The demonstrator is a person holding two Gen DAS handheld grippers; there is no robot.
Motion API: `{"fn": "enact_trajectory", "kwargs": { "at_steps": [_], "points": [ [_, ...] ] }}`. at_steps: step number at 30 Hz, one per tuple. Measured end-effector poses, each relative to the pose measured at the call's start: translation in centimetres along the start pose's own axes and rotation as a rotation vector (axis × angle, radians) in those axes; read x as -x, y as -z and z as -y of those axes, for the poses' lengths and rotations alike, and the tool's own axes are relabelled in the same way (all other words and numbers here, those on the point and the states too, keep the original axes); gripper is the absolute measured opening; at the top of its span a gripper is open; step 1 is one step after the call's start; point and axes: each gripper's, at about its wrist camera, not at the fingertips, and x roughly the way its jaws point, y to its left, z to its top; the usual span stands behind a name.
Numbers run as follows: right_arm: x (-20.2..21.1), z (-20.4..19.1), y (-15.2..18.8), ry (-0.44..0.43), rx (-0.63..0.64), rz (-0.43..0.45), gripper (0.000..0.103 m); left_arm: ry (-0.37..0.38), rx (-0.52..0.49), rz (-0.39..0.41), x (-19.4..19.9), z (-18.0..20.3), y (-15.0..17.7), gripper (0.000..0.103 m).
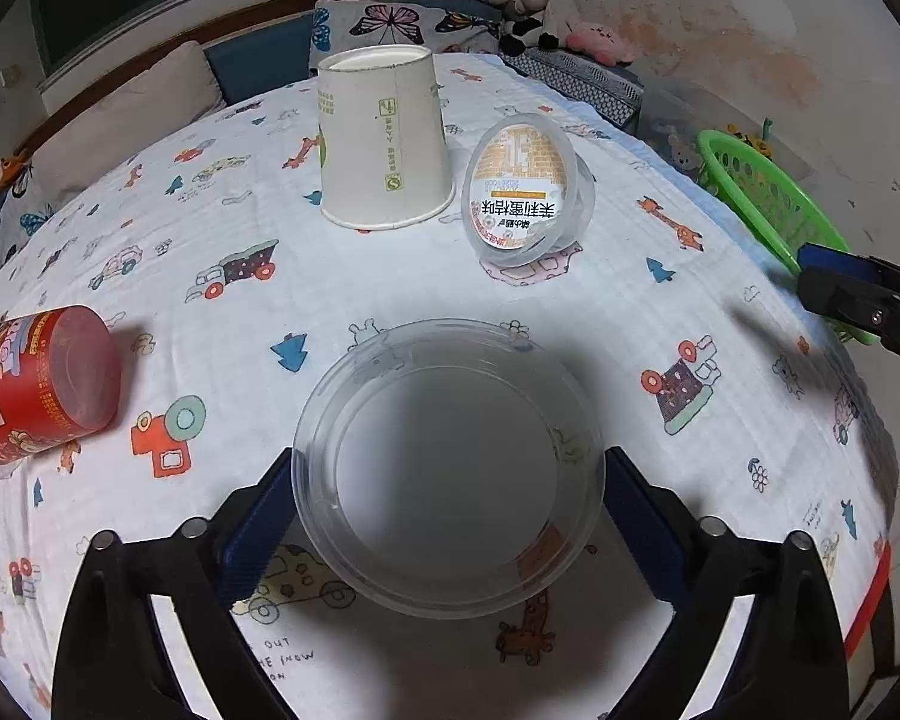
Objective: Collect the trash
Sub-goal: 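Move both tools back to the bed, left tool over the clear plastic bowl, then grasp the clear plastic bowl with left tool while right tool grasps the clear plastic cup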
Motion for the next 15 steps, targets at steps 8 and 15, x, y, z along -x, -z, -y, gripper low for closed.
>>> {"fn": "enact_trajectory", "kwargs": {
  "at_steps": [8, 15],
  "points": [
    [-1.9, -2.4, -1.7, -0.056, 0.025, -0.014, 0.074, 0.012, 0.032, 0.030, 1.2, -1.1, 0.3, 0.090],
    [-4.5, -4.7, -3.7, -0.090, 0.041, -0.028, 0.072, 0.008, 0.044, 0.066, 3.0, -2.1, 0.3, 0.090]
  ]
}}
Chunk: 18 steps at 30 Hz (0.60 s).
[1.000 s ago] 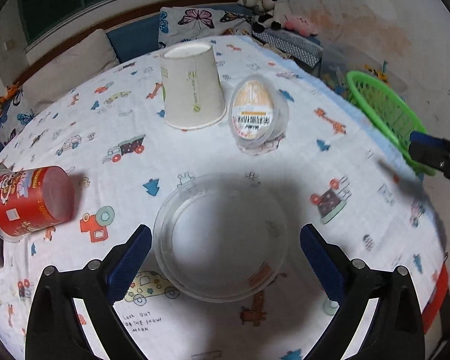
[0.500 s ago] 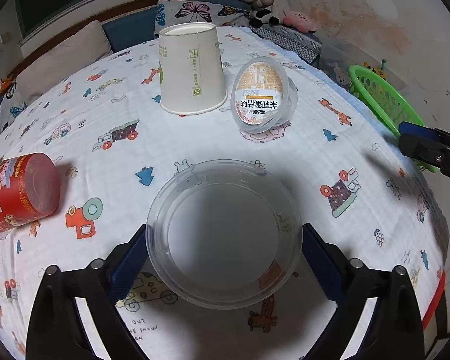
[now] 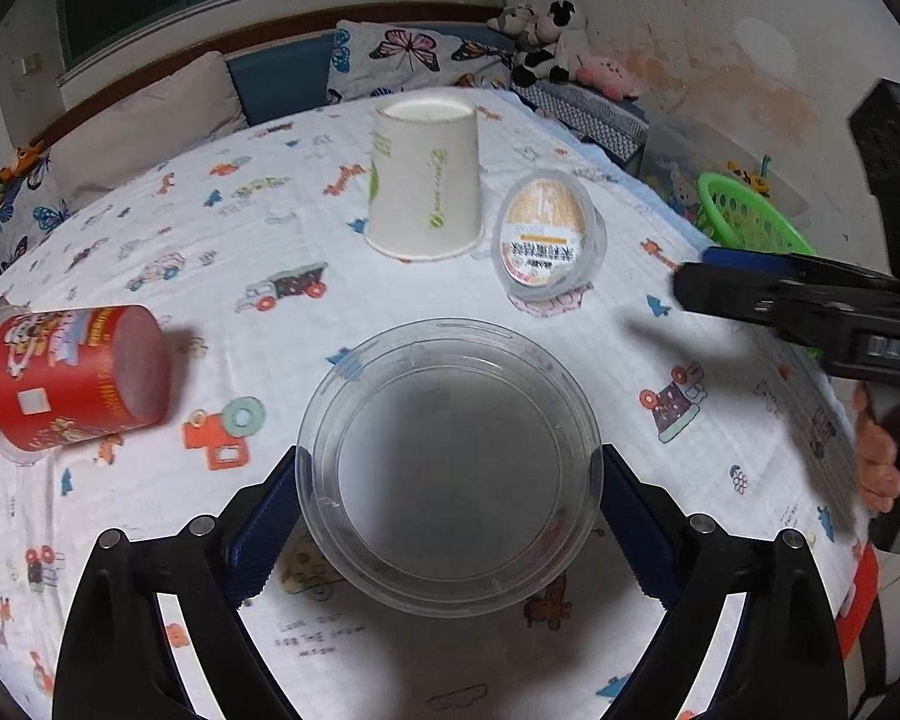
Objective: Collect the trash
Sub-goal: 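Grasp the clear plastic bowl with left tool while right tool grasps the clear plastic cup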
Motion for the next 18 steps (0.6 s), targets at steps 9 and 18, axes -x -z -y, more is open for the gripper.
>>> {"fn": "enact_trajectory", "kwargs": {
  "at_steps": [9, 18],
  "points": [
    [-4.3, -0.8, -2.6, -0.009, -0.058, -0.029, 0.066, -0.017, 0.029, 0.021, 1.4, -2.0, 0.1, 0.090],
    [-7.9, -1.1, -3.5, 0.032, -0.084, -0.073, 0.049, -0.016, 0.060, 0.015, 1.2, -3.7, 0.6, 0.090]
  ]
}}
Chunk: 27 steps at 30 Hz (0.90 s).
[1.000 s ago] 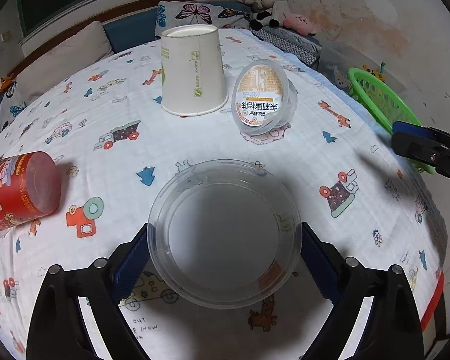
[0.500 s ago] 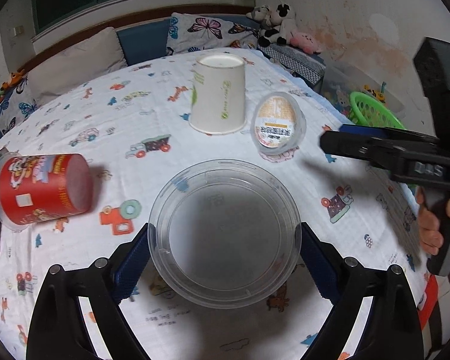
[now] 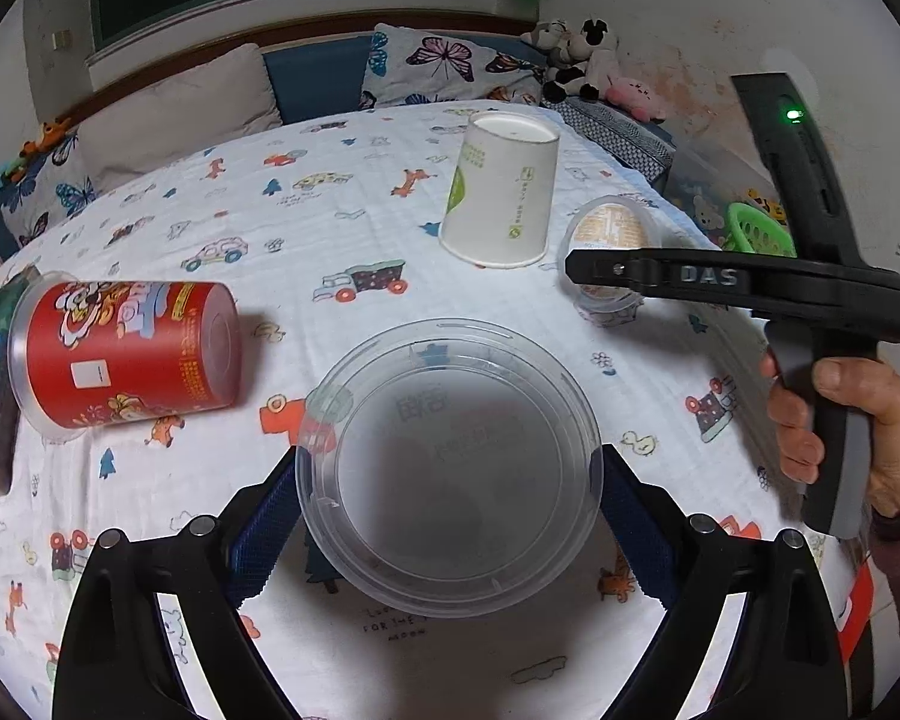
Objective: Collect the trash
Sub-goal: 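Grasp the clear plastic bowl with left tool while right tool grasps the clear plastic cup, then carry the clear cup and clear bowl to the basket and release both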
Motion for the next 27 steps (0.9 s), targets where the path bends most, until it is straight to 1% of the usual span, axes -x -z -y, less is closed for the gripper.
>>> {"fn": "enact_trajectory", "kwargs": {
  "at_steps": [2, 4, 9, 15, 20, 27],
  "points": [
    [-0.1, 0.0, 0.0, 0.016, 0.003, 0.008, 0.042, 0.001, 0.000, 0.001, 0.0, -0.1, 0.1, 0.090],
    [0.0, 0.2, 0.1, 0.018, 0.005, 0.009, 0.039, 0.005, 0.005, -0.001, -0.1, -0.2, 0.1, 0.090],
    [1.6, 0.8, 0.7, 0.031, 0.011, 0.041, 0.038, 0.016, 0.003, 0.006, 0.1, 0.3, 0.0, 0.090],
    [4.5, 1.8, 1.9, 0.057, 0.030, 0.076, 0.038, 0.033, -0.021, 0.012, 0.2, 2.1, -0.5, 0.090],
    [7.3, 4.7, 3.3, 0.093, -0.008, 0.099, 0.038, 0.057, -0.042, 0.018, 0.2, 4.2, -1.2, 0.090],
    [11.2, 10.2, 5.1, 0.178, -0.062, 0.116, 0.038, 0.089, -0.086, 0.019, -0.3, 8.1, -2.6, 0.090]
  ]
}}
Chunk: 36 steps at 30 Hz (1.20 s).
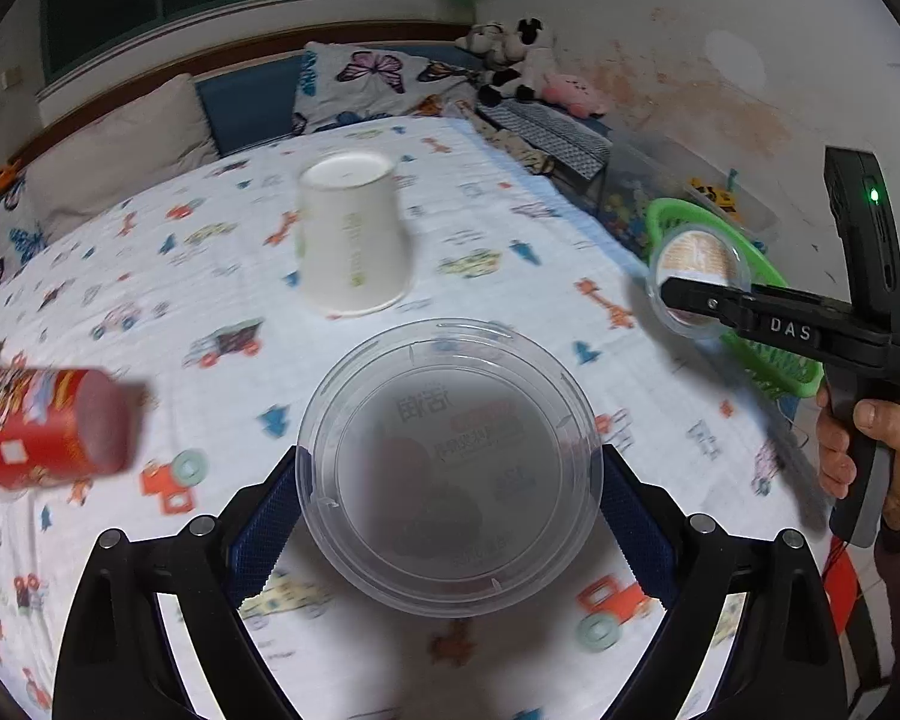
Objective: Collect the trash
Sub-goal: 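Carry the clear cup and clear bowl to the basket and release both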
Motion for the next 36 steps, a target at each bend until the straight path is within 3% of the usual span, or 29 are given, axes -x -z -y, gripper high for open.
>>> {"fn": "enact_trajectory", "kwargs": {
  "at_steps": [16, 27, 29, 36],
  "points": [
    [3.4, 11.4, 3.3, 0.125, -0.151, 0.001, 0.040, 0.069, -0.115, -0.004, -2.5, 8.6, -4.9, 0.090],
    [4.3, 13.8, 4.5, 0.133, -0.201, 0.007, 0.042, 0.099, -0.158, -0.014, -4.3, 12.5, -7.5, 0.090],
    [4.5, 14.1, 4.6, 0.134, -0.206, 0.012, 0.048, 0.106, -0.166, -0.016, -4.9, 13.2, -8.0, 0.090],
    [6.0, 15.3, 5.5, 0.146, -0.232, 0.033, 0.054, 0.124, -0.195, -0.028, -6.3, 16.0, -9.0, 0.090]
  ]
}}
